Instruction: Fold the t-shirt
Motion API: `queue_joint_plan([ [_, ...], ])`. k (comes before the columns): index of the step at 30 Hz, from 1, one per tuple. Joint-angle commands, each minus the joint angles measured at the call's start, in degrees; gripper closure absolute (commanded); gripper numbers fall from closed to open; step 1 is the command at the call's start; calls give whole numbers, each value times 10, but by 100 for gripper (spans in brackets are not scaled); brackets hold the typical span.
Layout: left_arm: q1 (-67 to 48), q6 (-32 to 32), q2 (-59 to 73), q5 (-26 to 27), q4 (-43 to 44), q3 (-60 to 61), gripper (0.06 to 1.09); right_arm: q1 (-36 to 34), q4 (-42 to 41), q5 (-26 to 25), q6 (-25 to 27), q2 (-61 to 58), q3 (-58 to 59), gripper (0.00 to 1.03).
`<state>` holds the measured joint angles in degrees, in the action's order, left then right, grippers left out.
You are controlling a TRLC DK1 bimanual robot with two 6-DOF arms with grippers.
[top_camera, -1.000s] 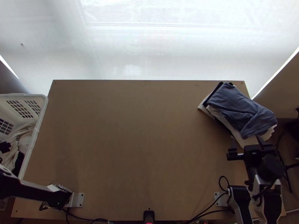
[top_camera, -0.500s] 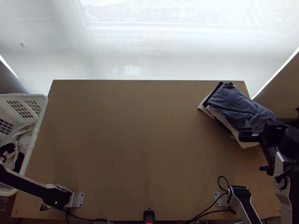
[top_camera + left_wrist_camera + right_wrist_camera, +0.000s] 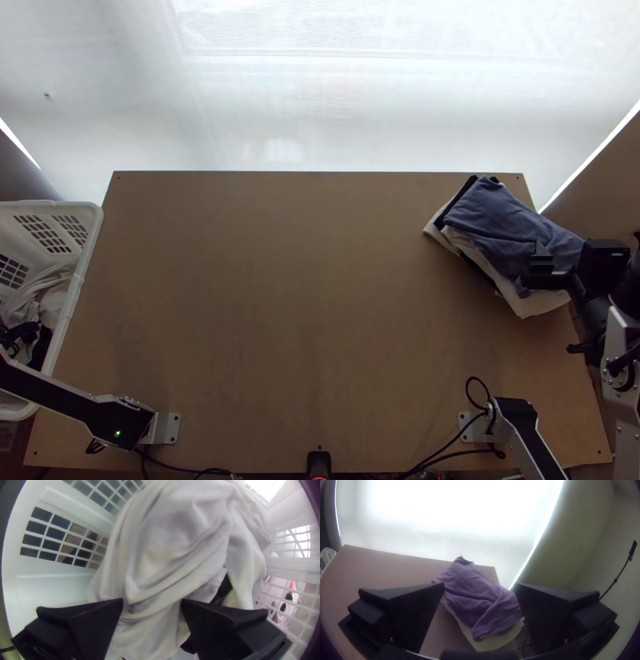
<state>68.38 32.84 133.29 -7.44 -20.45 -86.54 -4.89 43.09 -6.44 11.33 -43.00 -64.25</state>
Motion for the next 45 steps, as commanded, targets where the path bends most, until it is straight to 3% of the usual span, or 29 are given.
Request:
queue_joint_plan([
  [1, 4, 35, 29, -13, 27, -10, 107, -24, 15, -1, 3, -13, -40, 12],
  [4, 5, 43, 18, -12, 16, -10, 105, -31, 20, -1, 7, -13, -43, 12],
  [6, 4, 17, -21, 14, 2, -10, 105, -35, 23, -1, 9, -12, -42, 12],
  [10, 4, -72, -149, 156, -81, -24, 105, -37, 25, 0, 5, -12, -38, 12],
  [12, 4, -116, -211, 197, -111, -41, 105, -37, 25, 0, 1, -11, -33, 12],
  [19, -2, -245, -237, 321, -355, -278, 105, -37, 31, 0, -16, -13, -17, 12],
  [25, -58, -285, -240, 347, -496, -448, 105, -52, 34, 0, -22, -15, -13, 12],
  [30, -120, -322, -305, 360, -498, -452, 105, -57, 37, 0, -23, -3, 4, 12],
  [33, -124, -391, -333, 471, -487, -443, 105, -59, 37, 0, -25, 13, 24, 12],
  [34, -127, -401, -335, 477, -487, -443, 105, -59, 37, 0, -26, 16, 27, 12],
  [43, -285, -450, -393, 477, -494, -384, 105, -58, 38, 0, -44, 43, 62, 12],
  [45, -343, -473, -393, 458, -495, -383, 105, -58, 38, 0, -47, 43, 62, 12],
])
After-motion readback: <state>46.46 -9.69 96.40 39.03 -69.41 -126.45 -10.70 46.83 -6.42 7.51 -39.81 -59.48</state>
